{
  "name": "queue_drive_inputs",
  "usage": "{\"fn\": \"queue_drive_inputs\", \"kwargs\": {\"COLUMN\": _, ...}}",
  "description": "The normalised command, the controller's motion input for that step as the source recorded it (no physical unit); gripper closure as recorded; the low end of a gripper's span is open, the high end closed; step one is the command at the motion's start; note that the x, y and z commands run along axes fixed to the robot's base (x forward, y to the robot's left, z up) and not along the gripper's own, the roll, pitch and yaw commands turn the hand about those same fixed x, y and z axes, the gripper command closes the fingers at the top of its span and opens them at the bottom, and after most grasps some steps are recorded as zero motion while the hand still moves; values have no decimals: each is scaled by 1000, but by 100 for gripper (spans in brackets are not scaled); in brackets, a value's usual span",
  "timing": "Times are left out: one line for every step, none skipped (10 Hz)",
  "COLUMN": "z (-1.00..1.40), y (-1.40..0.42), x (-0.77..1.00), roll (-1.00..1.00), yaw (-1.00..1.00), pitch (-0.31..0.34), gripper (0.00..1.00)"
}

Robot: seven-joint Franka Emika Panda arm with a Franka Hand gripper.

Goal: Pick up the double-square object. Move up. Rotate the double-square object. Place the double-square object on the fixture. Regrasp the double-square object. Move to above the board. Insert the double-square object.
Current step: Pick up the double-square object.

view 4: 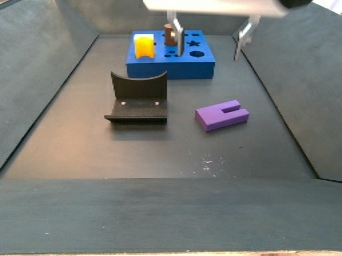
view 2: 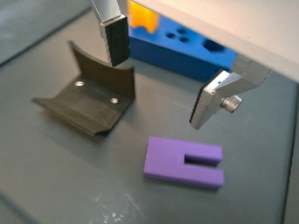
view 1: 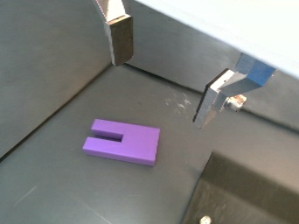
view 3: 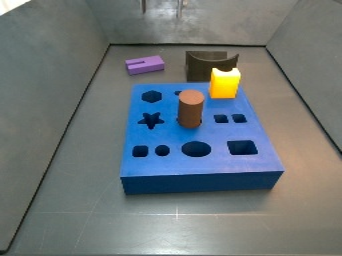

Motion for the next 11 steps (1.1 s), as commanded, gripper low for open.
{"fn": "queue_drive_inputs", "kwargs": {"z": -906, "y": 0, "x": -40, "roll": 0, "yaw": -1000, "pitch": -83, "gripper": 0}}
{"fn": "queue_drive_inputs", "kwargs": {"z": -914, "y": 0, "x": -43, "roll": 0, "yaw": -1000, "pitch": -84, "gripper": 0}}
{"fn": "queue_drive_inputs", "kwargs": {"z": -917, "y": 0, "x": -49, "roll": 1, "yaw": -1000, "pitch": -77, "gripper": 0}}
{"fn": "queue_drive_inputs", "kwargs": {"z": -920, "y": 0, "x": -57, "roll": 3, "yaw": -1000, "pitch": -79, "gripper": 0}}
{"fn": "queue_drive_inputs", "kwargs": {"z": -917, "y": 0, "x": -57, "roll": 1, "yaw": -1000, "pitch": -77, "gripper": 0}}
{"fn": "queue_drive_inputs", "kwargs": {"z": -866, "y": 0, "x": -63, "roll": 0, "yaw": -1000, "pitch": -133, "gripper": 0}}
{"fn": "queue_drive_inputs", "kwargs": {"z": -611, "y": -26, "x": -83, "roll": -76, "yaw": -983, "pitch": -210, "gripper": 0}}
{"fn": "queue_drive_inputs", "kwargs": {"z": -529, "y": -49, "x": -83, "roll": -109, "yaw": -949, "pitch": -204, "gripper": 0}}
{"fn": "queue_drive_inputs", "kwargs": {"z": -451, "y": -57, "x": -77, "roll": -133, "yaw": -929, "pitch": -184, "gripper": 0}}
{"fn": "queue_drive_inputs", "kwargs": {"z": -406, "y": -63, "x": -66, "roll": -151, "yaw": -909, "pitch": -153, "gripper": 0}}
{"fn": "queue_drive_inputs", "kwargs": {"z": -200, "y": -54, "x": -14, "roll": -270, "yaw": -786, "pitch": -66, "gripper": 0}}
